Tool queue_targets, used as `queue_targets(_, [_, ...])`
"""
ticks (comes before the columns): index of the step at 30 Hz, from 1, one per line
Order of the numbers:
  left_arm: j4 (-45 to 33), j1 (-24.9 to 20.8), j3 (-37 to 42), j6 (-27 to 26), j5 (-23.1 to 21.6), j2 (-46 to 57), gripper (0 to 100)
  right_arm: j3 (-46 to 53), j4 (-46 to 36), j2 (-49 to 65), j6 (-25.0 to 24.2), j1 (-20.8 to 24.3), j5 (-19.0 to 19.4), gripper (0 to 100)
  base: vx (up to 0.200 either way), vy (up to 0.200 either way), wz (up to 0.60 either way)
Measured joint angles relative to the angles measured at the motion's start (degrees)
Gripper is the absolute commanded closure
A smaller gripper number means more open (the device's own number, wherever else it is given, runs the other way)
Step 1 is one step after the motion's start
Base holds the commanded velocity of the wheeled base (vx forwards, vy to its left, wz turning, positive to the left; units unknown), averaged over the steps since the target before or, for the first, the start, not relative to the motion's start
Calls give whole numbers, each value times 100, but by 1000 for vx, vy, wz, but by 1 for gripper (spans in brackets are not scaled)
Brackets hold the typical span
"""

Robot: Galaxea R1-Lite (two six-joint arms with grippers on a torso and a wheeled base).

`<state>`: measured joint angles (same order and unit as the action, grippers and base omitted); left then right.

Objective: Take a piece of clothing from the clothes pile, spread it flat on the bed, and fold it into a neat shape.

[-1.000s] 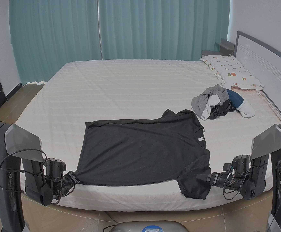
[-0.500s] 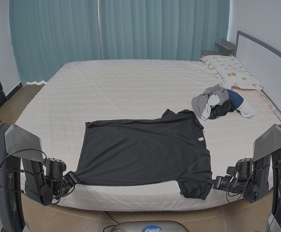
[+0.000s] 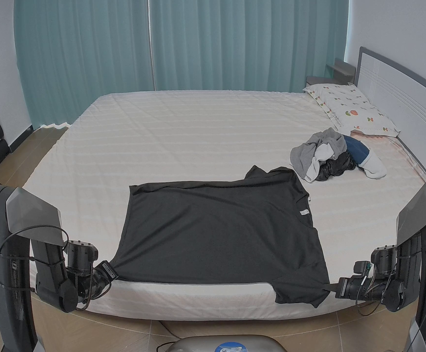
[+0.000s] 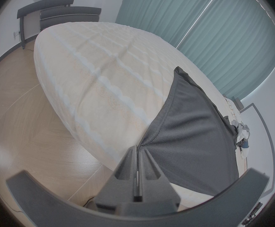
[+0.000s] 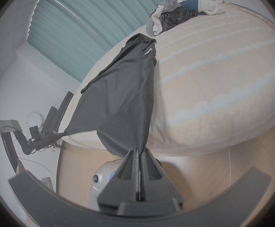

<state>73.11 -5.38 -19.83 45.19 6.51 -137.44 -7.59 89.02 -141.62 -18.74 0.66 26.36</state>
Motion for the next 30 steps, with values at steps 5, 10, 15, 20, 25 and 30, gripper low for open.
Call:
queue_targets(5, [167, 39, 149, -69, 13, 20, 100, 138, 0, 44, 106, -20, 18, 100, 0, 0, 0])
queue_targets(10, [607, 39, 338, -176, 16, 11, 100, 247, -1, 50, 374, -24, 63, 100, 0, 0, 0])
queue_targets(15, [859, 39, 581, -417, 13, -18, 100, 357, -1, 52, 517, -37, 277, 100, 0, 0, 0])
queue_targets(20, [1122, 32, 783, -532, -20, -79, 100, 429, -4, 60, 670, -215, 629, 100, 0, 0, 0])
queue_targets(25, [1169, 6, 940, -558, -90, -121, 100, 475, -1, 63, 739, -297, 767, 100, 0, 0, 0])
queue_targets(30, [1172, -11, 1030, -703, -216, -154, 100, 542, -4, 68, 946, -352, 930, 100, 0, 0, 0])
